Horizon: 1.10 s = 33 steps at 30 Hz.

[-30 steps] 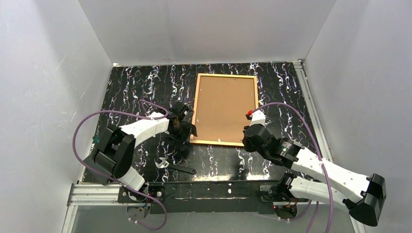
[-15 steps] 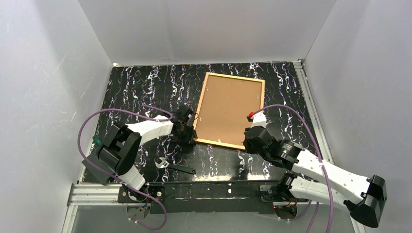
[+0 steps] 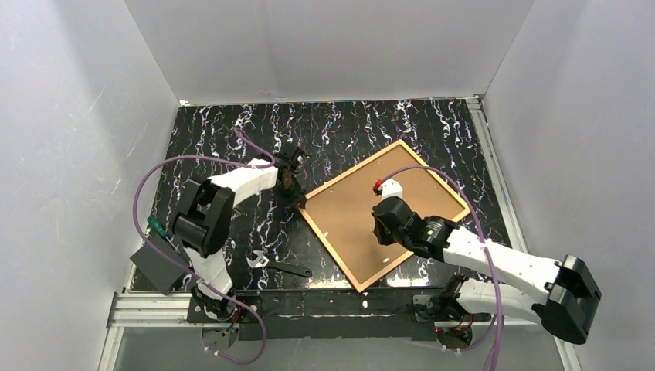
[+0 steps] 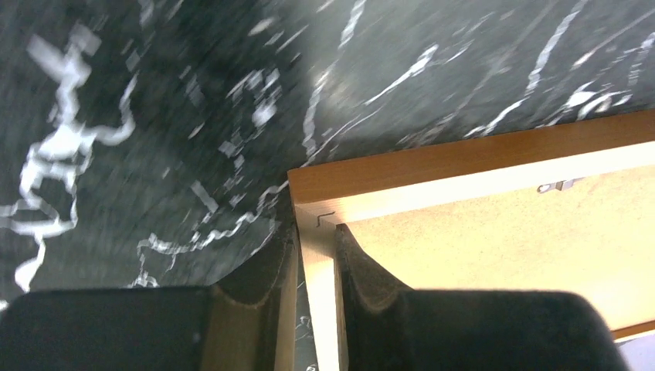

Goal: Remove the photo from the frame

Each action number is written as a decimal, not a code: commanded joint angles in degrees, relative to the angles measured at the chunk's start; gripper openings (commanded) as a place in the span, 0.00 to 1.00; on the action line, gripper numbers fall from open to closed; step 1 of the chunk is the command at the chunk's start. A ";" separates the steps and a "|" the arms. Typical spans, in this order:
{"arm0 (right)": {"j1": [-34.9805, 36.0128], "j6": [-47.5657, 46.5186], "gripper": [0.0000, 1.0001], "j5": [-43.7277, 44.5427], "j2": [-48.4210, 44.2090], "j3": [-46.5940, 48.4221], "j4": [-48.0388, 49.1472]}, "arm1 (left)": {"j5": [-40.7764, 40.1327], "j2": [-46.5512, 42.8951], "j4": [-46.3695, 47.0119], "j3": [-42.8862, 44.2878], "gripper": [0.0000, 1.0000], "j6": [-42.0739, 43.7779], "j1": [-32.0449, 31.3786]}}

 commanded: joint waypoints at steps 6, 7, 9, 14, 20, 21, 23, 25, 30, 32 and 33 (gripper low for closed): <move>-0.14 -4.69 0.01 -6.13 11.88 8.04 10.17 | 16.29 17.95 2.91 14.69 0.00 15.01 4.49; -0.11 -4.96 0.01 -6.47 13.09 8.94 10.37 | 18.22 19.70 2.96 16.70 0.00 14.95 4.80; 0.10 -5.36 0.01 -6.99 15.59 10.89 11.00 | 20.76 22.41 1.79 19.87 0.00 14.42 5.35; 1.03 -6.78 0.01 -6.16 21.57 13.47 14.51 | 22.07 23.39 3.48 18.37 0.00 13.40 5.84; 4.06 -8.47 0.01 3.48 27.70 15.97 17.03 | 22.58 21.15 4.26 13.77 0.00 13.44 6.03; 4.35 -8.62 0.01 4.00 28.54 16.43 17.30 | 22.59 20.87 3.76 13.70 0.00 13.72 6.06; 4.75 -8.69 0.01 5.97 29.82 16.88 18.04 | 22.66 20.56 2.65 13.71 0.00 14.31 6.16; 4.92 -8.74 0.01 7.61 31.19 17.34 18.42 | 22.72 20.05 2.56 13.36 0.00 14.64 6.16; 4.98 -10.09 0.01 10.56 34.73 19.77 20.18 | 23.40 19.64 2.74 13.20 0.00 14.28 6.12; 5.04 -10.98 0.01 12.99 36.75 21.50 20.35 | 23.68 19.71 2.73 13.08 0.00 13.95 6.15; 5.14 -11.62 0.01 15.00 37.79 22.38 20.31 | 23.78 19.61 2.65 13.07 0.00 13.90 6.15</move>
